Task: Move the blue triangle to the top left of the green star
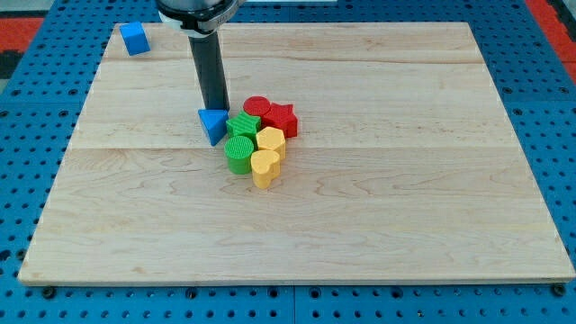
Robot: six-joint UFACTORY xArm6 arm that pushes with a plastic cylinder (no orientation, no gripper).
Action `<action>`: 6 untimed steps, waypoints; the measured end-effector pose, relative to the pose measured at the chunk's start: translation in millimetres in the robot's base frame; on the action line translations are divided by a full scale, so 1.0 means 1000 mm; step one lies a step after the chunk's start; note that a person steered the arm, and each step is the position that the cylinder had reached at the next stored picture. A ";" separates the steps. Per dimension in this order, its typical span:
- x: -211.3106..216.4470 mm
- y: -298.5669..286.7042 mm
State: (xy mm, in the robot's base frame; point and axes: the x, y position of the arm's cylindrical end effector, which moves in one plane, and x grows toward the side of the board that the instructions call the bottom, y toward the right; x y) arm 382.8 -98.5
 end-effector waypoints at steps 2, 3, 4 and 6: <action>0.004 -0.085; 0.035 -0.079; 0.046 -0.045; 0.046 0.001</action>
